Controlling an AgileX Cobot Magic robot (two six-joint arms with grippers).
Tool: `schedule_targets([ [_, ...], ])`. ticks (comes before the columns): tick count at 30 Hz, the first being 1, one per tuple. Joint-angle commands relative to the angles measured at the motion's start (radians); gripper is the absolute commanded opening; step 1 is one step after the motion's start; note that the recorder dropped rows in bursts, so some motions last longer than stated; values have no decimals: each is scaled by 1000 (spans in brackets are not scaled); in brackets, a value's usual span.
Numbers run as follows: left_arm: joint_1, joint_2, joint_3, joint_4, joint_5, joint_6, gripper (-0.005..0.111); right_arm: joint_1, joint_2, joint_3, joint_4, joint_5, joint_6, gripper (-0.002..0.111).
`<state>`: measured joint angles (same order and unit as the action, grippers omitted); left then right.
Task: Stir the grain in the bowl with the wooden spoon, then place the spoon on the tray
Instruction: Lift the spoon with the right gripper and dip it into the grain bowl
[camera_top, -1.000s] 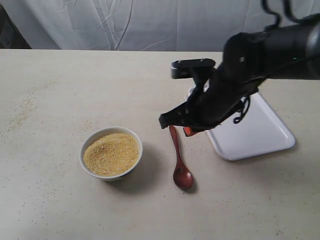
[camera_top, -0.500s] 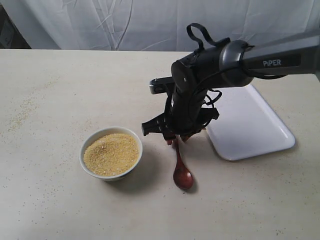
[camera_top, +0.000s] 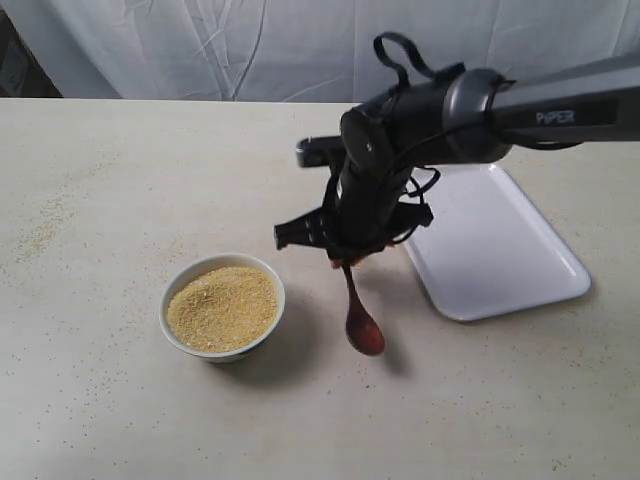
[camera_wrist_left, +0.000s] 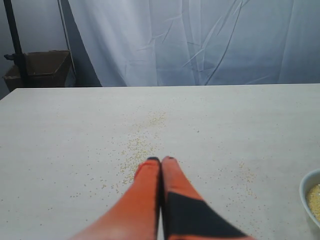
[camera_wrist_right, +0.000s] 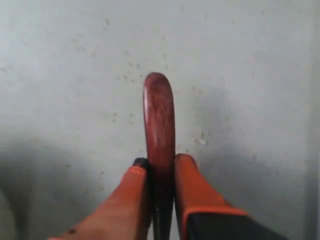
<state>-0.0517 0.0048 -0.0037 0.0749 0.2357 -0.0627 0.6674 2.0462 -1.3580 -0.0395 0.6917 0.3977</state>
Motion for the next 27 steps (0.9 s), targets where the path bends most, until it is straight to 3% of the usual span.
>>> schedule_targets([
  [1,1,-5,4,-3,-5,-3,0,0,-95,-64,4,-39,32,0],
  [8,1,-5,4,-3,-5,-3,0,55,-97,-95,159,-212,60,0],
  [12,1,-5,4,-3,-5,-3,0,124,-9,-92,130,-354,274,0],
  [22,1,-5,4,-3,-5,-3,0,143,35,-92,85,-287,341,1],
  [23,1,-5,4,-3,-5,-3,0,143,35,-92,85,-281,341,3],
  [27,1,-5,4,-3,-5,-3,0,143,42,-92,92,-284,341,37],
])
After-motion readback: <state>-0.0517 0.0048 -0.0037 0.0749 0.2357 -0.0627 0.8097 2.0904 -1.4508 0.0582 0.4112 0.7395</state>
